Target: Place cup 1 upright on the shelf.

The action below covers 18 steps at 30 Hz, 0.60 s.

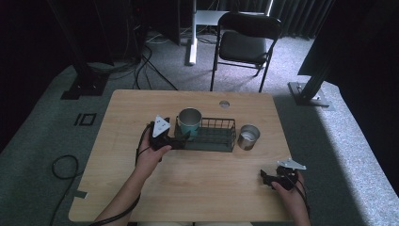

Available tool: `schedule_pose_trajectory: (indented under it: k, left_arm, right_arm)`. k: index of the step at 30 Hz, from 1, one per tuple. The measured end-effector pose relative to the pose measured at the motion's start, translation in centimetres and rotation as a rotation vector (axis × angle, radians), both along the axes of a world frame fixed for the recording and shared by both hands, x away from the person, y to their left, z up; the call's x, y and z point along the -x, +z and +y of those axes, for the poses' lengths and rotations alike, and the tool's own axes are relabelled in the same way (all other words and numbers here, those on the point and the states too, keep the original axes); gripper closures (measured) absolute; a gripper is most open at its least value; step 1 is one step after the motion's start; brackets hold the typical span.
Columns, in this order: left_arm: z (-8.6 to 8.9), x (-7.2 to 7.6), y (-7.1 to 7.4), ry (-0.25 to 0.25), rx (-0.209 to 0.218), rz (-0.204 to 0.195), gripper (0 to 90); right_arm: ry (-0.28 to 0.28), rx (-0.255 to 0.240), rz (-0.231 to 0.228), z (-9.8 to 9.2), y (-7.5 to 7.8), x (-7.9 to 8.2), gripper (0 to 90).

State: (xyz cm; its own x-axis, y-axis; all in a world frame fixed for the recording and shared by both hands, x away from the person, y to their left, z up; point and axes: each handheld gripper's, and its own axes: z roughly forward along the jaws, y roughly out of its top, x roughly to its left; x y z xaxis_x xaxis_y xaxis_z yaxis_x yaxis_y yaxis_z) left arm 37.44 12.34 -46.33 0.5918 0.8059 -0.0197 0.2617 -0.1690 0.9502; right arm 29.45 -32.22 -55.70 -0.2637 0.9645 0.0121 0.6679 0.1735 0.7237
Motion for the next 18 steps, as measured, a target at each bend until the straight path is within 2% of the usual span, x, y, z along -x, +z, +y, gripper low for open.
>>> schedule_pose_trajectory:
  k: [3, 9, 18]
  left_arm:
    - [0.8, 0.3, 0.0, -0.005, -0.004, 0.002, 1.0]
    - [2.1, 0.6, 0.1, -0.006, 0.016, 0.016, 1.0]
    - [3.6, 1.3, -0.2, -0.006, -0.02, 0.029, 1.0]
  right_arm:
    - [0.001, 0.001, 0.0, 0.0, 0.0, 0.0, 11.4]
    - [0.001, 0.001, 0.0, 0.0, 0.0, 0.0, 11.4]
    - [0.001, 0.001, 0.0, 0.0, 0.0, 0.0, 11.4]
